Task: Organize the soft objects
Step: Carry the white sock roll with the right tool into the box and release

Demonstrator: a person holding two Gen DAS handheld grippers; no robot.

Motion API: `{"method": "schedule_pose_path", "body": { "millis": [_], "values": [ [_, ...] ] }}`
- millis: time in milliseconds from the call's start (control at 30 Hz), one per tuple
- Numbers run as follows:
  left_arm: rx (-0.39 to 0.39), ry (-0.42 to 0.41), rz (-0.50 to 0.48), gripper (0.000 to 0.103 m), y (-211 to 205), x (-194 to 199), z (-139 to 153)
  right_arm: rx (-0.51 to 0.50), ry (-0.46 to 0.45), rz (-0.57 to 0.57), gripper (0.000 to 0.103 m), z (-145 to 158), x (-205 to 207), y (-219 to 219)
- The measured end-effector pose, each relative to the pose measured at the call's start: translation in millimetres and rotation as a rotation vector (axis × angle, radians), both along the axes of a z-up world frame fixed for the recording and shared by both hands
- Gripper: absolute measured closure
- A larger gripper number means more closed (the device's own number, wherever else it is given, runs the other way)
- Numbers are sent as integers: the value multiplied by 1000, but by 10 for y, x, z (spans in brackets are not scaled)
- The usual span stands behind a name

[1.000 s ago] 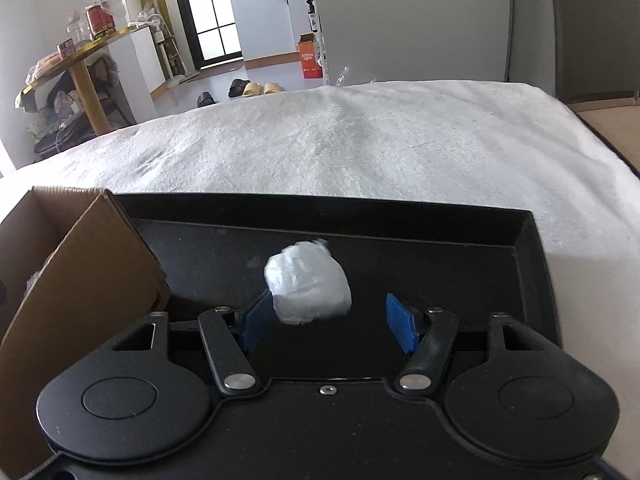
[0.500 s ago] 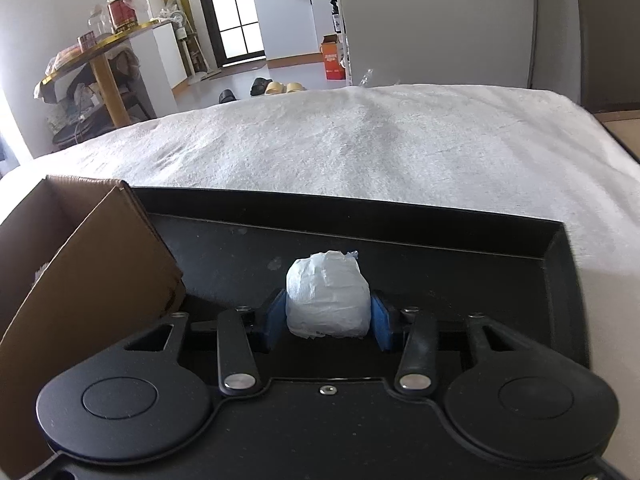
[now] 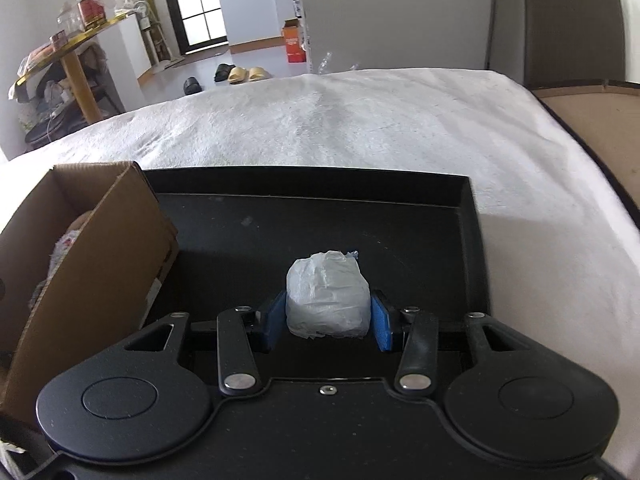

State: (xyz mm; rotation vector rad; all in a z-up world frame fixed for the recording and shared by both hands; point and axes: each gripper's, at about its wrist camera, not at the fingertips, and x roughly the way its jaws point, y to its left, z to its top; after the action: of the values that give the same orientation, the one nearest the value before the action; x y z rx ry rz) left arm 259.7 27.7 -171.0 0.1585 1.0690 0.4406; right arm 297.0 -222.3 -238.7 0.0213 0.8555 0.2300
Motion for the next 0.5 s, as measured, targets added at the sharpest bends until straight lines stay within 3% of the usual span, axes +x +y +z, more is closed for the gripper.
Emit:
{"method": "schedule_pose_path", "body": {
  "millis": [500],
  "values": [
    [-68,-40,-5,29,197,-253,130,-62,-50,-32,59,523,-353,100]
  ]
}}
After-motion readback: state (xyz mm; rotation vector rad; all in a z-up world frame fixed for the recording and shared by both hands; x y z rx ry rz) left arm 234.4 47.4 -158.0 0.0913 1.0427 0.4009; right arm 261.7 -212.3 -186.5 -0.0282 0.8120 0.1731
